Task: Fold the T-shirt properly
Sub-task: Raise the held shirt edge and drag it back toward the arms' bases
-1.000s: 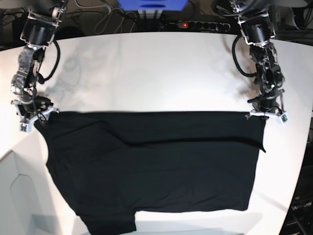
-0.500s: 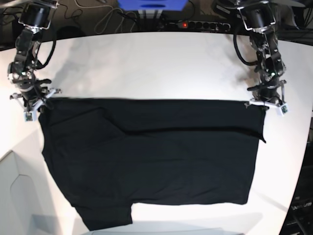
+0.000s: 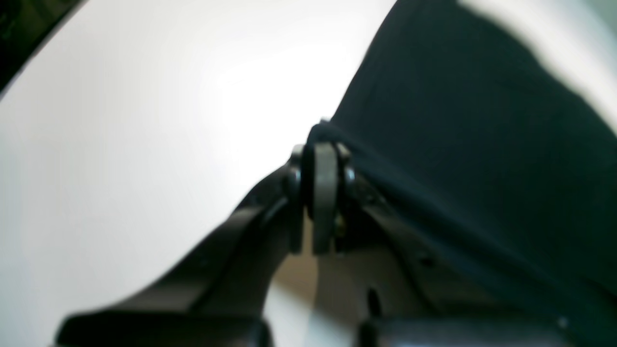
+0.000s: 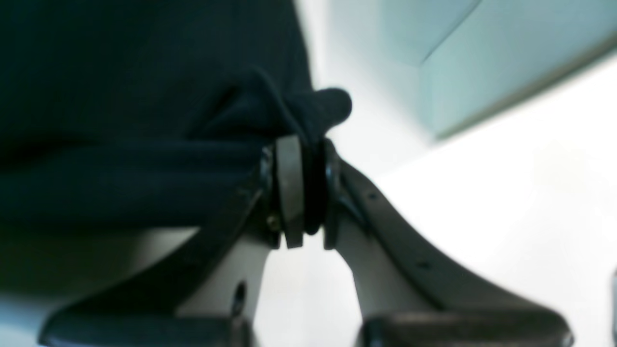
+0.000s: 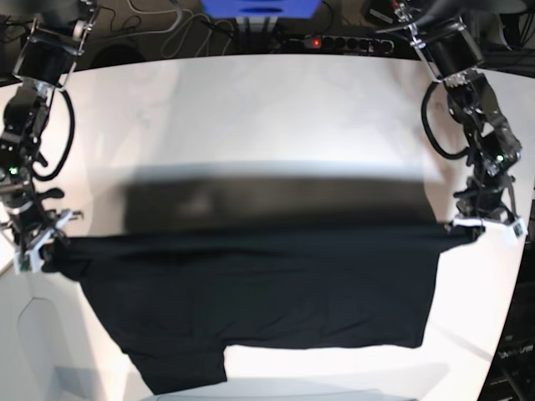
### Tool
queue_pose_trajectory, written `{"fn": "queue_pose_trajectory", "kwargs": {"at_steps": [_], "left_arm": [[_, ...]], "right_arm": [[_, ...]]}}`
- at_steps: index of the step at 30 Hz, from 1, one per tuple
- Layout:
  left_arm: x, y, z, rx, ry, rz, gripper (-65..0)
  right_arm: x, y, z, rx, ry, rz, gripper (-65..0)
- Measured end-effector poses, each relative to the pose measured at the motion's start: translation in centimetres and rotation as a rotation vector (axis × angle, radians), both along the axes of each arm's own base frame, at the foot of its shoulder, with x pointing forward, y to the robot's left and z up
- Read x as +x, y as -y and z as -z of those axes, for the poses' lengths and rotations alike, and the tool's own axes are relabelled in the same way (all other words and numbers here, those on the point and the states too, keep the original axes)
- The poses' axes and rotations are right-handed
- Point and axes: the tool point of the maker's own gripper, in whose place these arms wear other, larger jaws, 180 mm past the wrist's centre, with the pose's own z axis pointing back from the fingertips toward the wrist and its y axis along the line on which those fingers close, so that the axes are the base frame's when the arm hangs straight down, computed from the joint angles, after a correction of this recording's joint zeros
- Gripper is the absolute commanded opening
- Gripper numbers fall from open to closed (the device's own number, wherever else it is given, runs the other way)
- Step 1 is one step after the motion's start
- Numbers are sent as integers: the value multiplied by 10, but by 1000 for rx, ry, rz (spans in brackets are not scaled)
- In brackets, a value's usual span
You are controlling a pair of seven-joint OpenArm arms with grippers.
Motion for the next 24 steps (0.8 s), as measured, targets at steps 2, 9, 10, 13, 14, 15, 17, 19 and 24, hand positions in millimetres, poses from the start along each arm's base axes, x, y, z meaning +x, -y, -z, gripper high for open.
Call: {"fn": "queue_pose_trajectory", "kwargs": {"at_steps": [2, 9, 10, 13, 14, 15, 17, 19, 24], "left_arm": [[4, 0, -4, -26, -12, 4, -650], [1, -5, -3, -48, -33, -9, -650], [-2, -6, 2, -46, -44, -13, -650], [-18, -4, 21, -56, -96, -13, -650], [-23, -4, 27, -57, -116, -14, -650], [-26, -3, 31, -61, -129, -14, -650], [-29, -4, 32, -55, -134, -17, -650], [-30, -4, 31, -48, -129, -15, -650], [-54, 2, 54, -68, -198, -3, -650]], "right_arm": [[6, 3, -7, -4, -14, 15, -650], [2, 5, -3, -2, -60, 26, -650], [-7, 5, 8, 0, -90, 26, -650], [-21, 5, 28, -1, -145, 31, -650], [-19, 3, 27, 4, -133, 27, -650], [-16, 2, 23, 6, -118, 25, -650], [-12, 1, 16, 3, -96, 21, -650], [-14, 4, 17, 0, -96, 24, -650], [-58, 30, 39, 48, -144, 144, -650]]}}
